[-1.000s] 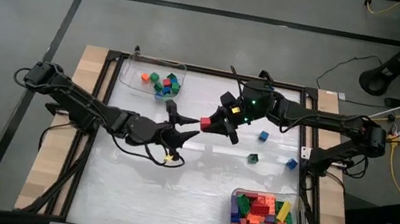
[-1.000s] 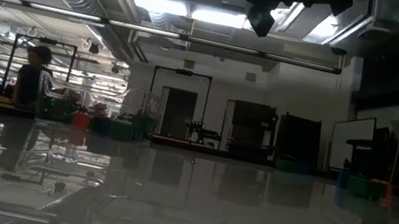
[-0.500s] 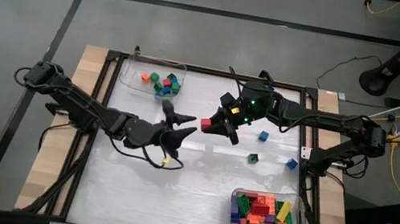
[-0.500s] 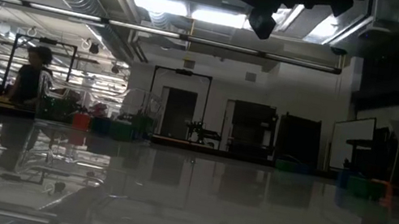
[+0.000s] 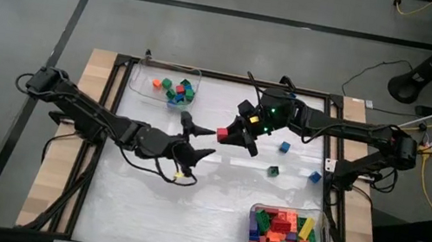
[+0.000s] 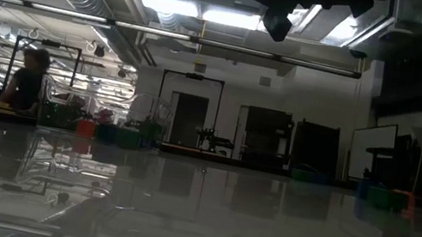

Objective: Sort blocks by size
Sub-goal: Put the square red block into the top transparent bin

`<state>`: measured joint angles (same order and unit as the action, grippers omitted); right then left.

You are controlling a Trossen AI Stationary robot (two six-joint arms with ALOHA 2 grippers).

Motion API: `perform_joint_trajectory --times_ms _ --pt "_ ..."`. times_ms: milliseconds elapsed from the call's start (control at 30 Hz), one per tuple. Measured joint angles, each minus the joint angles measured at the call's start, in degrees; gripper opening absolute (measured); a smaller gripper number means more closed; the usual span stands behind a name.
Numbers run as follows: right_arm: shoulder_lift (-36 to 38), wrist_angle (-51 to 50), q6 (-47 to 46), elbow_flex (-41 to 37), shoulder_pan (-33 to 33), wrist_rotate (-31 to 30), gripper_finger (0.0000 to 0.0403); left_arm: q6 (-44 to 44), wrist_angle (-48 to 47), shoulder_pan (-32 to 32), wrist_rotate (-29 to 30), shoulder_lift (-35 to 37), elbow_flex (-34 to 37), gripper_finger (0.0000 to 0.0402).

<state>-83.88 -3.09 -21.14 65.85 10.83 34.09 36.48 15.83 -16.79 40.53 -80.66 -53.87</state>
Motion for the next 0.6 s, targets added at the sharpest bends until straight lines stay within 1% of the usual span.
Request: perform_joint_trajectory --times_ms 167,267,500,600 --pt "0.0 -0.2 0.0 0.0 0.0 0.0 0.0144 -0.5 0.6 2.1 -0.6 -1.4 0.0 0.0248" --pt "0.0 -0.5 0.0 0.0 0.1 0.0 0.0144 -0.5 1.9 3.4 -1.9 -2.3 0.0 0.0247" --pt "0.0 0.3 0.2 0.0 0.0 0.0 0.0144 2.8 7.4 4.8 -2.9 -4.0 -0.1 0.0246" --pt "0.0 0.2 0.4 0.0 0.0 0.0 0.0144 4.1 7.5 4.8 -2.9 -4.1 -0.1 0.0246"
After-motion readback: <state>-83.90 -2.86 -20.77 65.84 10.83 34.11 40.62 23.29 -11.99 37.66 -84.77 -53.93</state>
